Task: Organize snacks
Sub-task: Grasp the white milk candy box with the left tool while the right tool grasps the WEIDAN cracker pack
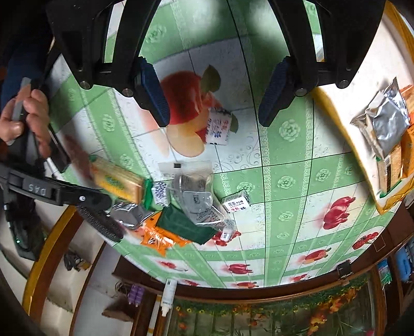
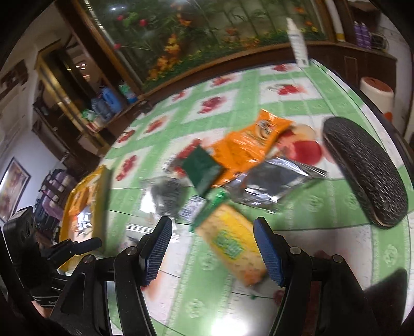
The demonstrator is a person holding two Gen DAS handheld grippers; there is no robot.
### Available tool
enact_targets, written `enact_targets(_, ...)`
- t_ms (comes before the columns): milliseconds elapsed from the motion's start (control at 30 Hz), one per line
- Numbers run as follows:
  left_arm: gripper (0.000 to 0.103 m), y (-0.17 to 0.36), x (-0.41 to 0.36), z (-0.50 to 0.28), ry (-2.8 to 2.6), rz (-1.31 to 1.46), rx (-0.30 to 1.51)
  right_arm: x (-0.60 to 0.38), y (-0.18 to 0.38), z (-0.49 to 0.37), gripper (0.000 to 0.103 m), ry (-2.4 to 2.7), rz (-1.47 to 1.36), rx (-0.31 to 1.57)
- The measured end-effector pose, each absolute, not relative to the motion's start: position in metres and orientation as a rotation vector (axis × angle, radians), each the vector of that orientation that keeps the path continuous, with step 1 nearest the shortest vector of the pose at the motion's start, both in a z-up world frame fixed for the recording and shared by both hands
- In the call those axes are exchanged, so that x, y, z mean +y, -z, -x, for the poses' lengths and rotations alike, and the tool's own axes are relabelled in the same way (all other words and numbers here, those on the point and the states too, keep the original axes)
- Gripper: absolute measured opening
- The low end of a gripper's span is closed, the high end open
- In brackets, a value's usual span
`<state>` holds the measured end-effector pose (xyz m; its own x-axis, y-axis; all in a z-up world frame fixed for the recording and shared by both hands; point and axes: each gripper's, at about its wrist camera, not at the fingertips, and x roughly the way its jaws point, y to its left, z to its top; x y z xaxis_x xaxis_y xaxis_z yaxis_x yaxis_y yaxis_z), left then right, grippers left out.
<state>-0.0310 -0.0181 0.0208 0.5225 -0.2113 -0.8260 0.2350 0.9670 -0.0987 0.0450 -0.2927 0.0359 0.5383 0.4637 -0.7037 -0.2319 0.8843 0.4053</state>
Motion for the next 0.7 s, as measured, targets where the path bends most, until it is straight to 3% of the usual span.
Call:
enact_targets(100,0.06,-0.012,-0.022,0.023,0.267,-0.036,1.011,-0.3,-0.03,-0.049,0.068,-0.401,-0.279,0.939)
enact_targets(167,0.042,-0.006,-0.024,0.019,0.274,-0.036,1.034,-0.3,-0.027,-0.052,0.068,-0.397,-0.276,0.95)
enact_targets(467,0.033,-0.006,-0.026,0.025,0.265,-0.046,1.002,-0.294,-0.013,-0.054,0.069,-0.407,-0.24,0.999)
enact_targets(633,0.02,-0.005,-0.018,0.024,0.25,-0.024,0.994,-0.259,-0.015,-0.039,0.068,-0.439,-0.041,0.98)
enact_targets(700,0.019,-0.005,-0.018,0.025,0.245,-0.024,0.991,-0.246,-0.012,-0.032,0.062,-0.417,0.057,0.965)
